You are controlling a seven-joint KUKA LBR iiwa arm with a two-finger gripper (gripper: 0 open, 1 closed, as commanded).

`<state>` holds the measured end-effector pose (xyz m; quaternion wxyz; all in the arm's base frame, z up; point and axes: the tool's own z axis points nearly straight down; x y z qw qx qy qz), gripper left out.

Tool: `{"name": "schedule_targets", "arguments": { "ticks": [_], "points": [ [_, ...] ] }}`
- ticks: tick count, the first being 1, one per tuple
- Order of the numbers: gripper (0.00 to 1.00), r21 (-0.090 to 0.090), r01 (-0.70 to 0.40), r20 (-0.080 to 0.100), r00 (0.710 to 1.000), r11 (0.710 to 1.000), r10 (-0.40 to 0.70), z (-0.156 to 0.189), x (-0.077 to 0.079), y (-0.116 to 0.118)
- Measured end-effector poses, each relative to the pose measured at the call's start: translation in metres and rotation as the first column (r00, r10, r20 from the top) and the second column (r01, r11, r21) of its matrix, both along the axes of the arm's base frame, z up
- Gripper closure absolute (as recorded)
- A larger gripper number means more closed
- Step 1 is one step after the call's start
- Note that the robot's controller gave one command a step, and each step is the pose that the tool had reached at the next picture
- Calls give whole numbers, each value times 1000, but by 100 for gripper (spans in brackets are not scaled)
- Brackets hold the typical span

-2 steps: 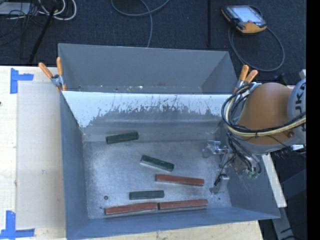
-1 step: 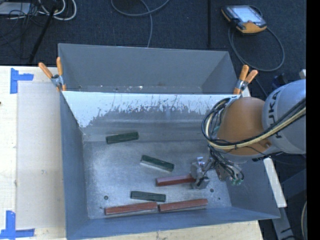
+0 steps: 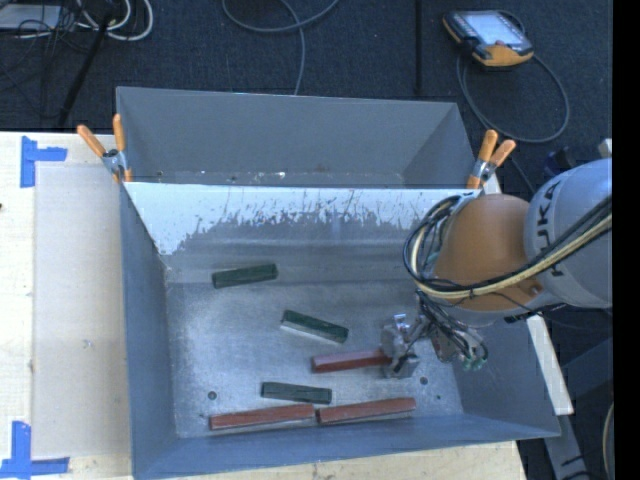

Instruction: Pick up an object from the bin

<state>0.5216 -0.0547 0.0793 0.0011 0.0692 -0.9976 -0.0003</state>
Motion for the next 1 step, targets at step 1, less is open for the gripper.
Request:
{"name": "schedule_targets", "arguments": {
  "ticks": [1],
  "points": [
    [100, 0, -70, 3, 998, 998, 70, 135, 12, 9]
  ]
}}
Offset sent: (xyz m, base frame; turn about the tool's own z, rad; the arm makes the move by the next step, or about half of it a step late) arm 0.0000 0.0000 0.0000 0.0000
